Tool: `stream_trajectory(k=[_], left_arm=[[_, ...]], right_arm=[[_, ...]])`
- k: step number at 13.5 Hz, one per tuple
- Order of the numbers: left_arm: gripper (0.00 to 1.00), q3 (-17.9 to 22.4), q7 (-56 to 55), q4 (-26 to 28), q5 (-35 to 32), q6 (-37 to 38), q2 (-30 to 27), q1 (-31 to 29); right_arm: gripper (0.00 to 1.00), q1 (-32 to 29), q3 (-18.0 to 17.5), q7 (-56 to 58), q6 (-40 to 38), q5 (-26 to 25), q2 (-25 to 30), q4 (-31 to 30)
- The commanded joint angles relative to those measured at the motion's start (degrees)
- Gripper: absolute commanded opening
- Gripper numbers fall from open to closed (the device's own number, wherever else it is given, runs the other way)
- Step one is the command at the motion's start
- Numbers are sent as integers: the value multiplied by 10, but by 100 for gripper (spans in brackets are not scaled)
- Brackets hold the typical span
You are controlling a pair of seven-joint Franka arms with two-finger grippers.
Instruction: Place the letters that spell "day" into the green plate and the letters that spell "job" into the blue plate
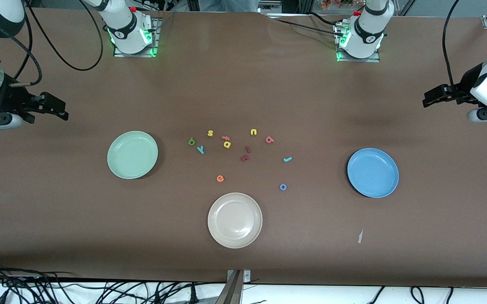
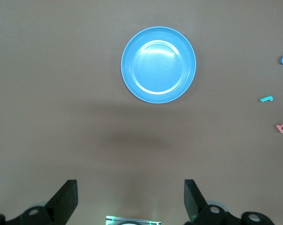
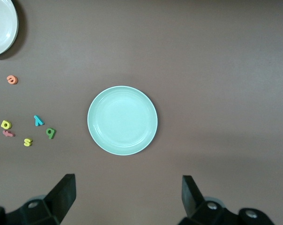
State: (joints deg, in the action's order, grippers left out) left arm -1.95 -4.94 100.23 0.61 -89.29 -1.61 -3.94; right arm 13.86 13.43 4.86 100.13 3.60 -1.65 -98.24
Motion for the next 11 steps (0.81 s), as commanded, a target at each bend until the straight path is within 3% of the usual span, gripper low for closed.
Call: stream_trajectory(k=[1,11], left_arm=[[100,-2,10,-8,7,7,5,-4],[100,-7,-13,-7,8,-9,16,4]], right_arm=[[100,0,-1,7,6,8,7,-8],[100,0,-1,7,6,8,7,-8]])
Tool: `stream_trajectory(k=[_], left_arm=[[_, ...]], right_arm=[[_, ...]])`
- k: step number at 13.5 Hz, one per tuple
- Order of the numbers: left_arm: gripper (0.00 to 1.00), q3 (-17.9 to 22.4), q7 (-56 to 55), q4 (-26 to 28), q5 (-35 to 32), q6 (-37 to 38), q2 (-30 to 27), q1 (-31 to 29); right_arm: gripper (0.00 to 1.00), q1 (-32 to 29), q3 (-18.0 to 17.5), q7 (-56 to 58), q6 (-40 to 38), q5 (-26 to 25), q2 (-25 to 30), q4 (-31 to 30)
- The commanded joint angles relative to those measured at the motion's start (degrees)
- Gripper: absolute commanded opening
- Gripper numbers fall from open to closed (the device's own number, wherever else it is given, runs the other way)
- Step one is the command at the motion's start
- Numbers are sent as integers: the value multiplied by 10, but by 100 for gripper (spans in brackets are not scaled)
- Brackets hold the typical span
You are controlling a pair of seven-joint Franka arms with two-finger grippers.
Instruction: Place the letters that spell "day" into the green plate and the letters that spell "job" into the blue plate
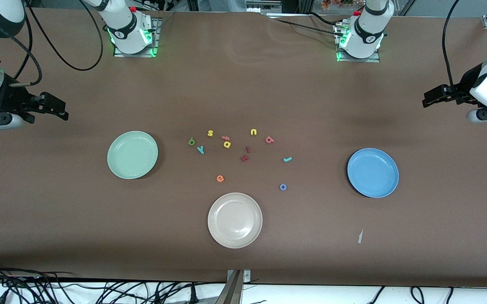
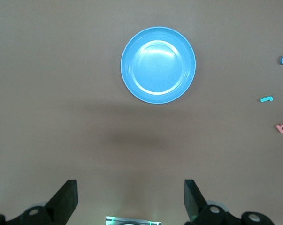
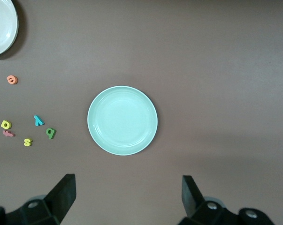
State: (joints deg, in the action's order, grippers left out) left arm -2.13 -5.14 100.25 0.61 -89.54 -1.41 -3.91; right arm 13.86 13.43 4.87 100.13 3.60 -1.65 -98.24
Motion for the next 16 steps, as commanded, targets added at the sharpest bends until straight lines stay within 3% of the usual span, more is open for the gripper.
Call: stream_trajectory(k=[1,7,11,16], left_arm=[[100,-15,-39,-8,9,-17,25,13],[100,-167,-279,-8,7,-186,159,29],[100,-170,-375,-8,3,-312,255,98],[100,-172,-578,-10,-133,-397,351,160]], right_arm=[[100,1,-1,7,6,9,7,-8],[100,41,-4,-43,30,9,-19,-4],[100,58,-5,-69,48,9,-53,3],[100,95,-4,-117,81,10,-106,21]])
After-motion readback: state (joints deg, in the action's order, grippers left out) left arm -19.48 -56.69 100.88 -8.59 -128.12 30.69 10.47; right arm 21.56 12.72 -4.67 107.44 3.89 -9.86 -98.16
